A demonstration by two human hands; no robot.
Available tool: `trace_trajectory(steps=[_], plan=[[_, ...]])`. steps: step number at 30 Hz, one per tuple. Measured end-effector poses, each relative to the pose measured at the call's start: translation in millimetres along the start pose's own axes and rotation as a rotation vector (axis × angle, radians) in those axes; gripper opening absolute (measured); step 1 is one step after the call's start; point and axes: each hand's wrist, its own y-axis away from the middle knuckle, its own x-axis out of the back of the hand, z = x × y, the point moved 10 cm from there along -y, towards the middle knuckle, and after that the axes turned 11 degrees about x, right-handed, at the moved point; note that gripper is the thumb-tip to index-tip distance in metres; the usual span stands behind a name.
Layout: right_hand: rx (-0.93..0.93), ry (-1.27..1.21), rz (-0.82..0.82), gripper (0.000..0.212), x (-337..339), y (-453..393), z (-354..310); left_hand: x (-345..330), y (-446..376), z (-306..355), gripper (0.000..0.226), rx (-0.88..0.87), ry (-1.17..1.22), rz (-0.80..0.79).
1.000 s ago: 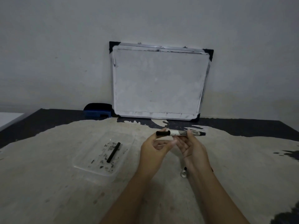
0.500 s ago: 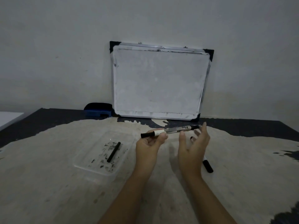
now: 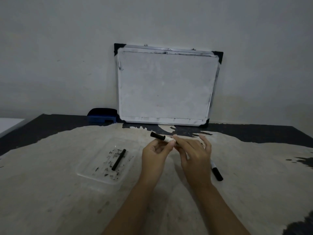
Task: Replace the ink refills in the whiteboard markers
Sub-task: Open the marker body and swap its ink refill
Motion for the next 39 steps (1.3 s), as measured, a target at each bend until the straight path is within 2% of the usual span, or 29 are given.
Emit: trace_trajectory(steps=[4,14,19,23,30,34,39], plan=[[-0.040,0.034,0.014,0.026,3.1,1.7,7.4,10.7,-0.2,10.3,0.028,-0.055,0.055,0.065],[-0.148,0.056,0.015,0.027,1.1,9.4,23.3,26.5,-5.4,29.7,0.010,-0.149,-0.094,0.147],[-0.247,0.030,0.045,0.028,2.4,15.5,35.6,38.1,-3.6,74.6,0.013,-0.191,-0.263,0.161],[-0.272,0.002,0.040,0.028,-1.0,17.9,38.1,67.8,10.1,109.2,0.011,-0.278,-0.456,0.259],[-0.232,-0.006,0.002,0.032,-4.9,16.4,30.2,122.8,25.2,92.5,0.009,-0.229,-0.782,0.446],[-0.236,-0.013,-0.007,0.032,-4.7,16.6,31.0,122.3,23.4,79.6,0.009,-0.237,-0.975,0.414],[-0.235,-0.019,-0.017,0.032,-6.4,16.7,31.5,115.8,17.2,68.0,0.014,-0.152,-1.101,0.353]])
